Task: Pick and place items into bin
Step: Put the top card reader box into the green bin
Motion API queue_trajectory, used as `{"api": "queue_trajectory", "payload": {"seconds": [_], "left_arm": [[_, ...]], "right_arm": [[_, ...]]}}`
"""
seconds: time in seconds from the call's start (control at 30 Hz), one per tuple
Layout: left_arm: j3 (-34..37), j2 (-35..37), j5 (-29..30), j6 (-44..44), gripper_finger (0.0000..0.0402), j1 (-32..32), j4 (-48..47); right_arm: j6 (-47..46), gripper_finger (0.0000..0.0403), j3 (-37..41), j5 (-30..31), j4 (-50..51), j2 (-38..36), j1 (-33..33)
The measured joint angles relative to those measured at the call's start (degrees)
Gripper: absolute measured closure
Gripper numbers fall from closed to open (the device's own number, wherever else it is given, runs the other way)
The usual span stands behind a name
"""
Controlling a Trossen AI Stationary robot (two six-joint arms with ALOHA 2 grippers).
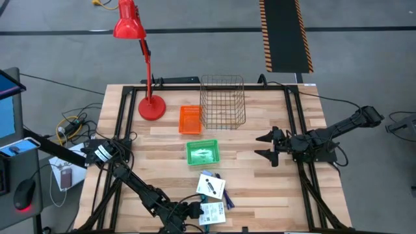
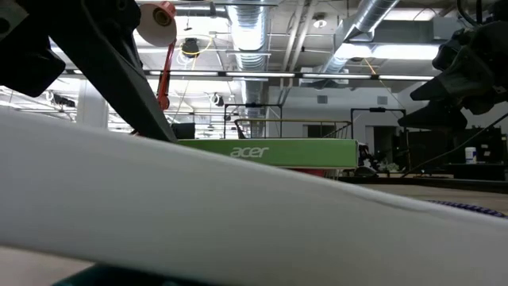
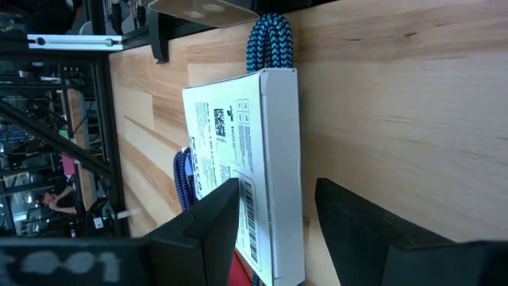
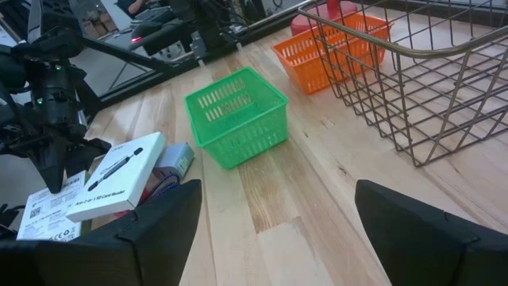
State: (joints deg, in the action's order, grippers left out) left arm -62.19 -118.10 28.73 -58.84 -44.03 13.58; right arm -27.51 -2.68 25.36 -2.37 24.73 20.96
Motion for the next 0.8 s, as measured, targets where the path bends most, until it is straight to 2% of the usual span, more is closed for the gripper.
{"api": "queue_trajectory", "payload": {"seconds": [0.8], "left_arm": [[0.0,0.0,0.0,-0.6,0.0241,0.4,0.0]], "right_arm": [[0.0,0.0076,0.0,0.0,0.0,0.0,0.0]]}}
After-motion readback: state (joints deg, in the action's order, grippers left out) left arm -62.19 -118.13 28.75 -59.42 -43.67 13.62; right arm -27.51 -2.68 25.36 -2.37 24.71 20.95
